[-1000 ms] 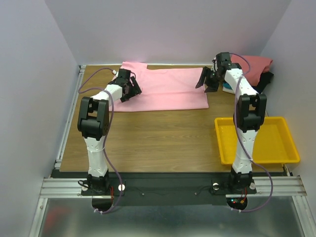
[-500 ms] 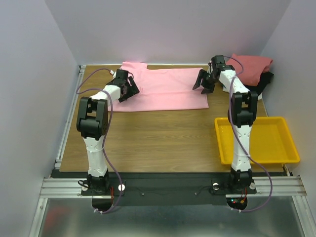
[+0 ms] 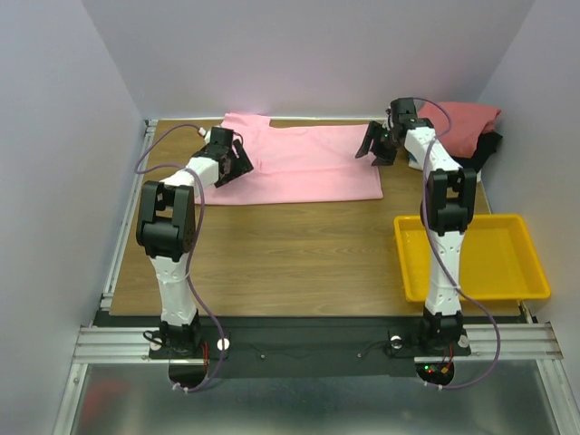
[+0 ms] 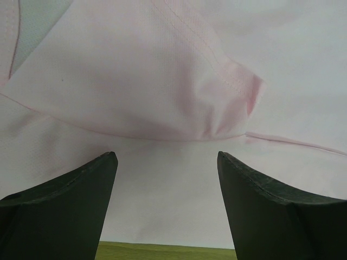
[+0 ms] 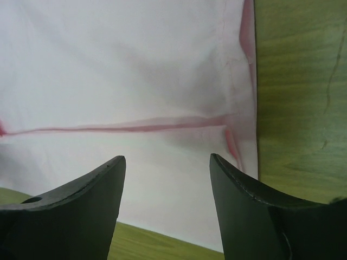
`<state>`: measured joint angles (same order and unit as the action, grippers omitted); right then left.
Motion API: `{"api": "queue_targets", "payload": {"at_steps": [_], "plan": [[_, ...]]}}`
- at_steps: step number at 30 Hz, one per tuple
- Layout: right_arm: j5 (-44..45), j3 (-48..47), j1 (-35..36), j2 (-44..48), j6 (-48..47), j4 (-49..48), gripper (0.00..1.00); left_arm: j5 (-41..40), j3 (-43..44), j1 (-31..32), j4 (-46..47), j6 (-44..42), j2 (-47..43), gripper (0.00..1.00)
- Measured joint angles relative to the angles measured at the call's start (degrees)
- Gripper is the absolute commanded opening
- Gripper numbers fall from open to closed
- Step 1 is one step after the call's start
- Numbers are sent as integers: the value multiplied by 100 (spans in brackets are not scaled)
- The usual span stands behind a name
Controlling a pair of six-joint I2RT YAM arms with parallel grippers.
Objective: Fold and stack the t-shirts
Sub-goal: Fold the tshirt
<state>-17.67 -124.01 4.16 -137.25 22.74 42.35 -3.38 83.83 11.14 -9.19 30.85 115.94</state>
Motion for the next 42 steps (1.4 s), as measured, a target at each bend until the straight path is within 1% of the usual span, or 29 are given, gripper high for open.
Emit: {"api": "queue_targets", "payload": {"at_steps": [7, 12, 17, 24, 34, 39, 42], "plan": [[-293, 1128, 31, 599, -63, -162, 69, 11, -210, 0, 55, -87, -20, 87], [-404, 1670, 120, 750, -127, -313, 69, 48, -452, 0, 225, -184, -66, 86], [-407, 2149, 212, 894, -199, -481, 69, 50, -870, 0, 485, -306, -282, 87], [-374, 2970, 313, 1373, -262, -780, 68, -35, -1591, 0, 837, -343, -734, 86], [-334, 4649, 527, 2481, -306, -804, 68, -280, -3176, 0, 933, -146, -2004, 86], [-446, 5163, 531, 2835, -328, -732, 68, -260, -3735, 24, 793, 92, -2597, 86], [-483, 5239, 531, 2938, -358, -533, 69, -271, -3860, 114, 413, 166, -2911, 86]]}}
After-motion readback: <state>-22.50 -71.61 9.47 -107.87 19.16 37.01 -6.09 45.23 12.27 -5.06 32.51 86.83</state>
